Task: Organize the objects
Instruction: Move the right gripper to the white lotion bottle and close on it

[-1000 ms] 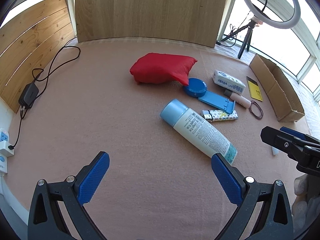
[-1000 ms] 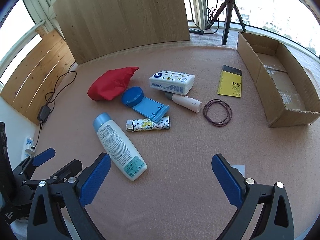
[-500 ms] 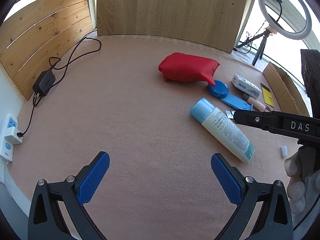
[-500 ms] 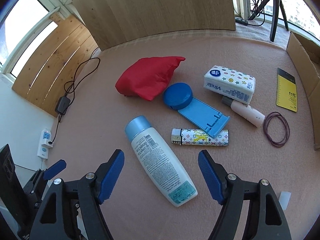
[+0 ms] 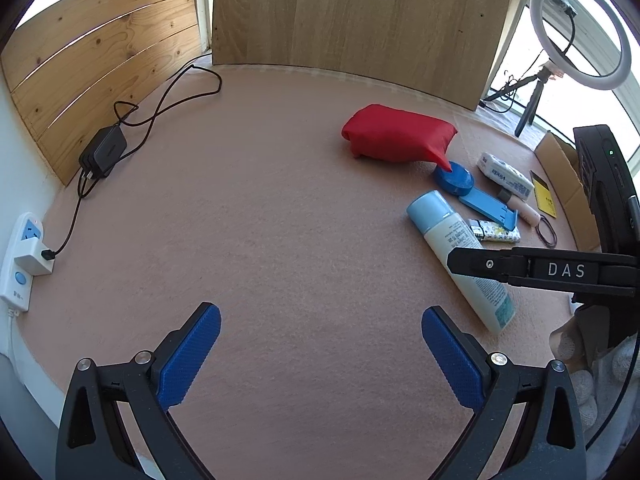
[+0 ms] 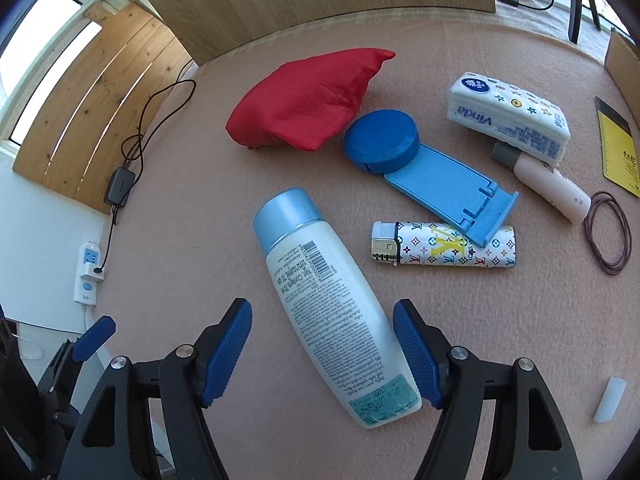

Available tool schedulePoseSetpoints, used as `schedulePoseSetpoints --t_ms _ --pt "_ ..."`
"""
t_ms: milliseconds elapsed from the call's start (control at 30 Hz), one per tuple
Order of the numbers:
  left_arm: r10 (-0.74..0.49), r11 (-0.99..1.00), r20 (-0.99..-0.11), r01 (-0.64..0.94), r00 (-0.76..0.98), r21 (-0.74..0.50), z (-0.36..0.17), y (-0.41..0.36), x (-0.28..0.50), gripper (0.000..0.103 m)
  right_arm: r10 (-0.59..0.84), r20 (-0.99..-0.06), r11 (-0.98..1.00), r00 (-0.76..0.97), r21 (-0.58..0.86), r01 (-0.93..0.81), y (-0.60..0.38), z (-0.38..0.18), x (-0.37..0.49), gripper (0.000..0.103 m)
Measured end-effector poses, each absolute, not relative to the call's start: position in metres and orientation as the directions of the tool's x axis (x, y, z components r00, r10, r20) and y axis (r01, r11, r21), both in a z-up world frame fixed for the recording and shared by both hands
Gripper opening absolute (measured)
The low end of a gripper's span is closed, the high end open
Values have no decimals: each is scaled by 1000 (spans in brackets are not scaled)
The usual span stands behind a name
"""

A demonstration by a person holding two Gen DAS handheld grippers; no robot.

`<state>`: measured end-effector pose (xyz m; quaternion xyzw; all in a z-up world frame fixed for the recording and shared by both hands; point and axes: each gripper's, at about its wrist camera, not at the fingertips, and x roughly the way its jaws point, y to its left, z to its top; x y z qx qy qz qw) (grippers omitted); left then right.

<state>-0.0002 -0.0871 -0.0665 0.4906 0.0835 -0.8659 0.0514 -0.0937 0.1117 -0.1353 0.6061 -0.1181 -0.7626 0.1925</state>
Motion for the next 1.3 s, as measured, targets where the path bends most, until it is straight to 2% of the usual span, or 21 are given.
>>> schedulePoseSetpoints --t_ms 467,733,967,1033,1133,1267,1300 --pt "179 -976 -848 17 -499 -216 -80 -46 -29 102 -445 -874 -895 -194 425 138 114 -127 -96 70" --pt "257 -956 -845 3 -470 -293 -97 -35 -58 102 -452 -879 -890 -152 433 142 110 -133 -101 70" --pt "344 -923 -843 18 -413 -385 -115 -32 -71 77 -464 -877 -882 -127 444 159 104 -137 -102 69" --pt "356 -916 -837 24 -415 -401 -117 -31 -72 72 -468 -876 -879 -119 448 162 103 -138 -102 60" --pt "386 -901 -825 25 -412 -434 -119 -29 -73 65 -474 -873 -876 -116 454 162 105 -139 -100 53" --pt "424 -884 -812 9 -401 -467 -120 -19 -74 47 -496 -862 -864 -105 479 154 111 -141 -99 45" --pt "416 -889 -815 6 -403 -457 -120 -15 -73 47 -495 -863 -865 -103 479 152 112 -141 -98 43"
